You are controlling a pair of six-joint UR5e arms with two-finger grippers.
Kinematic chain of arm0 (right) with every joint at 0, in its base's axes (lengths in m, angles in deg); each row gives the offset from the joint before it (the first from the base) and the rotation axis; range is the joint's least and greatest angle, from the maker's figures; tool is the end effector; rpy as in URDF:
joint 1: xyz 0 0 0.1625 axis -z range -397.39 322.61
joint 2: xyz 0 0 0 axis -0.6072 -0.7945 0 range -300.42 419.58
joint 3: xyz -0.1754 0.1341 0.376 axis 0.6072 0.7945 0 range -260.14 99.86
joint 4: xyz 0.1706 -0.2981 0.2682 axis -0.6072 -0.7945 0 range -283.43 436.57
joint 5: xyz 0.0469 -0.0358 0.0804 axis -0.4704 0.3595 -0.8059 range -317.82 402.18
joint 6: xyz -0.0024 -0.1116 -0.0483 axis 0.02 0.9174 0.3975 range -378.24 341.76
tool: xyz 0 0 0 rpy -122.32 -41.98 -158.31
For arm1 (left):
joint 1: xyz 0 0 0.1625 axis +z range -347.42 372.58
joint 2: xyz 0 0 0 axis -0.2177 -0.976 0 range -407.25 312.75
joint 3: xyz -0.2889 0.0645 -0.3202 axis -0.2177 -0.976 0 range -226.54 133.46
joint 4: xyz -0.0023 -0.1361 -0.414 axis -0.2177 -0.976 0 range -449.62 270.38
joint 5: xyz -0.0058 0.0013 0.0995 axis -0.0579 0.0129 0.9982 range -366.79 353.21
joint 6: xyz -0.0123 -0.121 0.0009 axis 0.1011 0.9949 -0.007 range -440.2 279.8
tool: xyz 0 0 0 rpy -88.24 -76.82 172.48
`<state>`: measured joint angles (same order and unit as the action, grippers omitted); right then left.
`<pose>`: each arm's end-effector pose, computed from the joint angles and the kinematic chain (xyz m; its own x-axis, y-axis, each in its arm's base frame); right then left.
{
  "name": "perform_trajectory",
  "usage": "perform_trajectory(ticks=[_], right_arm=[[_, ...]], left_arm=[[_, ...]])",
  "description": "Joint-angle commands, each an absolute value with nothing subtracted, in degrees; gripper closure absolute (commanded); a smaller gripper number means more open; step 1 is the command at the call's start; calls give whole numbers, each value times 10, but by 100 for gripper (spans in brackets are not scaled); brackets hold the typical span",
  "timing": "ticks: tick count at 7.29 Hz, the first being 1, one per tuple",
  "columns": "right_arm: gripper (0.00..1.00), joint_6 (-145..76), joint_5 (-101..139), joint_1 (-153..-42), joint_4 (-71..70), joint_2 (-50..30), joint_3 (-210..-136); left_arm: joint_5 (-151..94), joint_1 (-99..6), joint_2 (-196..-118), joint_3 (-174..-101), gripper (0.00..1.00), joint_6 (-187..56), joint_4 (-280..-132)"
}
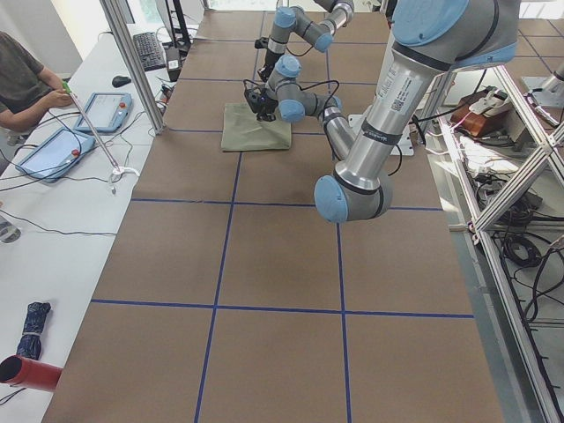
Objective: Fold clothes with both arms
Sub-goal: 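Grasp the near edge with both grippers and fold it toward the far edge, then release the shirt and raise both grippers away from it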
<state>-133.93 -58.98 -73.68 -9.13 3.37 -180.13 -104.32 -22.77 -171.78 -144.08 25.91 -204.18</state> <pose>-0.4973 -0.5012 0.2433 0.2839 0.7362 0.6143 -0.6523 0.6179 -0.4391 0.5075 -0.5038 0.2000 0.1788 -0.4641 -0.8675 0.5463 0.7802 -0.3048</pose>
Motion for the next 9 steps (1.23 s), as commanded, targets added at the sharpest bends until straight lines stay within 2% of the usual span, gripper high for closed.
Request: perform_trajectory(ticks=[1, 2, 3, 4, 5, 8, 9], right_arm=[[100, -1297, -603, -754, -40, 76, -1694], [100, -1245, -622, -770, -31, 110, -1636], [1, -1188, -642, -787, 19, 139, -1544], [0, -1072, -643, -809, 107, 147, -1466], [0, -959, -643, -830, 122, 148, -1454], [0, -838, -751, -926, 122, 122, -1444], [0, -822, -777, -944, 122, 105, -1450]], left_arm=[[-1042, -249, -1744, -1341, 100, 216, -2110], [-1041, -267, -1756, -1281, 100, 188, -2153], [-1037, -282, -1792, -1196, 54, 136, -2188], [-1002, -298, -1816, -1119, 44, 82, -2239], [-988, -314, -1815, -1107, 38, 49, -2256], [-1053, -348, -1808, -1119, 39, 39, -2258], [-1126, -368, -1763, -1171, 39, 1, -2253]])
